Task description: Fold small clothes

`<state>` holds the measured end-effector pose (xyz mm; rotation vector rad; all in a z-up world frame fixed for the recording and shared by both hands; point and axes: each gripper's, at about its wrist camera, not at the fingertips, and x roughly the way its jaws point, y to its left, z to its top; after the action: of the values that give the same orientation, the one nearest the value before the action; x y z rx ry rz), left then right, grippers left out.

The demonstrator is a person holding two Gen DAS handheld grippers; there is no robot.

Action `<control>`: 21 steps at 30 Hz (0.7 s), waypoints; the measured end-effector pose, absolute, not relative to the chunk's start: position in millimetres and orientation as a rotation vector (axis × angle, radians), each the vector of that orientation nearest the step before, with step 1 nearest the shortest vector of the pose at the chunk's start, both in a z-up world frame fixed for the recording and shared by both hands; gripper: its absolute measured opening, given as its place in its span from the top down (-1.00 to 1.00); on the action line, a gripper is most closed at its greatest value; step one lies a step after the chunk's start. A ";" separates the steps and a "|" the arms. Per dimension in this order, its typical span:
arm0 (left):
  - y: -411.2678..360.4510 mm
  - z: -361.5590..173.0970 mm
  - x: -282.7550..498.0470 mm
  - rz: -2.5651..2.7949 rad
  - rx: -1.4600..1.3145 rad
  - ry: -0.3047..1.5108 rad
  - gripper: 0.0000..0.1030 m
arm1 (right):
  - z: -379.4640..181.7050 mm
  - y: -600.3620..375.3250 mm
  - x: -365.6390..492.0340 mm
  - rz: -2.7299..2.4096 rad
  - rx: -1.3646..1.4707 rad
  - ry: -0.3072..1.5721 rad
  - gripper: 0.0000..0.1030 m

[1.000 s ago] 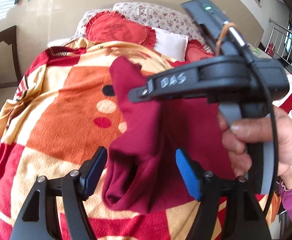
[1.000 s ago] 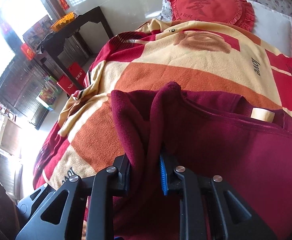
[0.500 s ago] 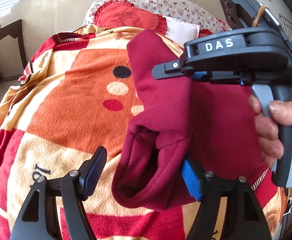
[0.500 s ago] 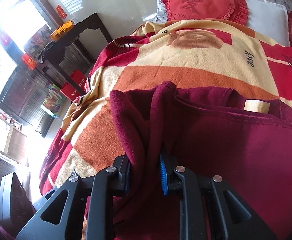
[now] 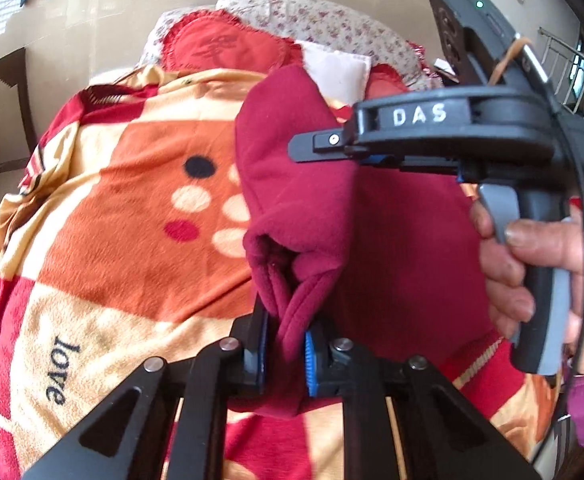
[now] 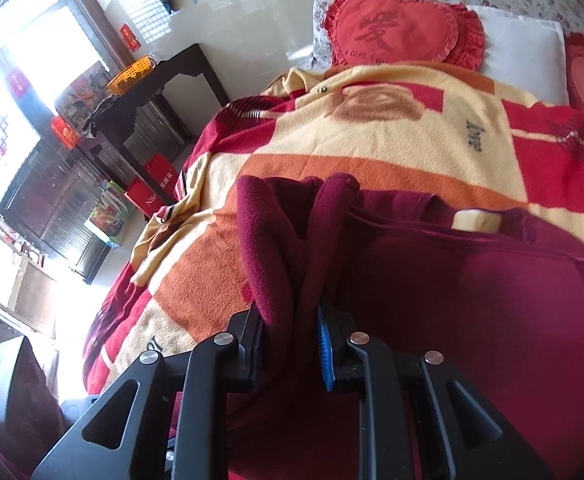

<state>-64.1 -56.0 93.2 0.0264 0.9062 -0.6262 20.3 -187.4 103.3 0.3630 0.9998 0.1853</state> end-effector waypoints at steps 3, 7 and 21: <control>-68.1 106.0 -69.5 -0.667 0.020 0.898 0.72 | 117.9 -197.0 12.1 0.171 0.333 0.976 0.96; -91.5 118.3 -78.2 -0.713 0.034 0.887 0.72 | 132.6 -217.0 -0.7 0.147 0.335 0.948 0.97; -198.1 122.0 -117.8 -0.868 0.115 0.895 0.72 | 141.1 -311.4 -63.0 -0.001 0.346 0.923 1.00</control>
<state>-117.8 -198.1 122.0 0.1153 0.8947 -0.8685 -63.0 -311.4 141.1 0.3461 0.9231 -0.0012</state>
